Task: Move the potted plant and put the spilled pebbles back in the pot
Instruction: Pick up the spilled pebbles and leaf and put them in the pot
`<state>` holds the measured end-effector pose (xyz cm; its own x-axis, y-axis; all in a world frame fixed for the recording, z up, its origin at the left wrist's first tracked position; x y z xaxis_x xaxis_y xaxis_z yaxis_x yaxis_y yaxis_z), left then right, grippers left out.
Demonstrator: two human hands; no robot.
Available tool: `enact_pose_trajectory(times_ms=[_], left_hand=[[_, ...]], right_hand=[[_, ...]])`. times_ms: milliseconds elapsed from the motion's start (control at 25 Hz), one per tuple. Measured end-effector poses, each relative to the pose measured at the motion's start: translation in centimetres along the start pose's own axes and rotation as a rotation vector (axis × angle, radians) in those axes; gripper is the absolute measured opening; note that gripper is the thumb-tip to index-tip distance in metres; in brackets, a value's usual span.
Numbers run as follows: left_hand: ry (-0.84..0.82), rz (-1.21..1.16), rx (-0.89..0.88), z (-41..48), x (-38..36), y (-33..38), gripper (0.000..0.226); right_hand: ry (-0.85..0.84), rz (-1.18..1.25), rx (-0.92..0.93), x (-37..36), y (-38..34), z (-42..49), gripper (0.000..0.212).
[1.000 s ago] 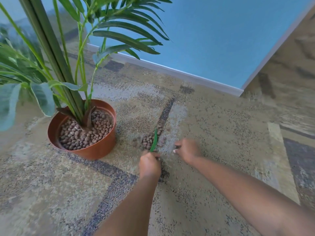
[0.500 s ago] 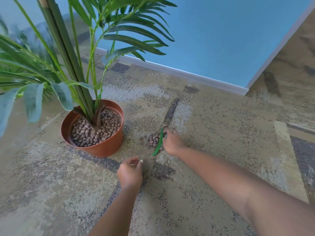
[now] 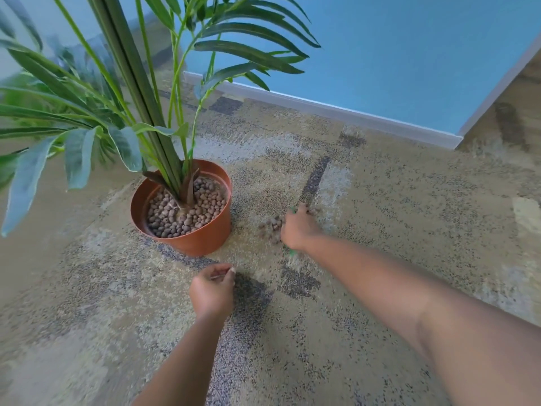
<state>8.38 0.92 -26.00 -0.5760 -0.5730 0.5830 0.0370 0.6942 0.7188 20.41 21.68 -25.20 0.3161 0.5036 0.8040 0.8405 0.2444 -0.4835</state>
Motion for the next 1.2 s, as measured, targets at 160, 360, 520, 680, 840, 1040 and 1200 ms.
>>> enact_pose_trajectory(times_ms=[160, 360, 520, 680, 840, 1040, 1200], left_hand=[[-0.049, 0.050, 0.011, -0.4, -0.5, -0.9, 0.011], [-0.093, 0.056, 0.008, -0.4, -1.1, -1.6, 0.010], [-0.094, 0.051, -0.013, -1.0, -1.5, -1.0, 0.008], [-0.014, -0.175, 0.091, -1.1, -0.3, 0.2, 0.007], [0.140, -0.270, 0.144, 0.4, 4.9, -0.3, 0.009], [0.235, -0.192, 0.162, 1.5, 9.7, -4.9, 0.011], [0.218, -0.161, 0.185, 0.2, 9.0, -6.2, 0.010]], right_hand=[[-0.006, 0.053, 0.014, 0.7, -0.2, 0.2, 0.039], [-0.005, 0.166, -0.062, 1.7, 0.9, 0.9, 0.009], [0.060, 0.368, -0.001, 4.7, -0.4, 0.1, 0.011], [0.121, 0.619, 0.278, 9.0, -7.4, -1.2, 0.020], [0.047, 0.738, 0.460, 8.9, -15.3, -2.9, 0.020], [-0.122, 0.267, 0.566, 3.9, -21.0, -2.9, 0.020], [-0.215, 0.002, 0.642, 3.5, -21.0, -2.8, 0.033]])
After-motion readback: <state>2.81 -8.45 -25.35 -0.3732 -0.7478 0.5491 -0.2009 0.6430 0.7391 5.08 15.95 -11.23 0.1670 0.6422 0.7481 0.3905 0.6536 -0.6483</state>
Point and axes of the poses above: each hand's wrist, its own z-axis towards the middle knuckle, its own x-axis out of the back of the hand, y = z × x, the point moved 4 cm from there along z, towards the middle knuckle, and after that the axes turned 12 degrees about z, right-handed, at the moved point
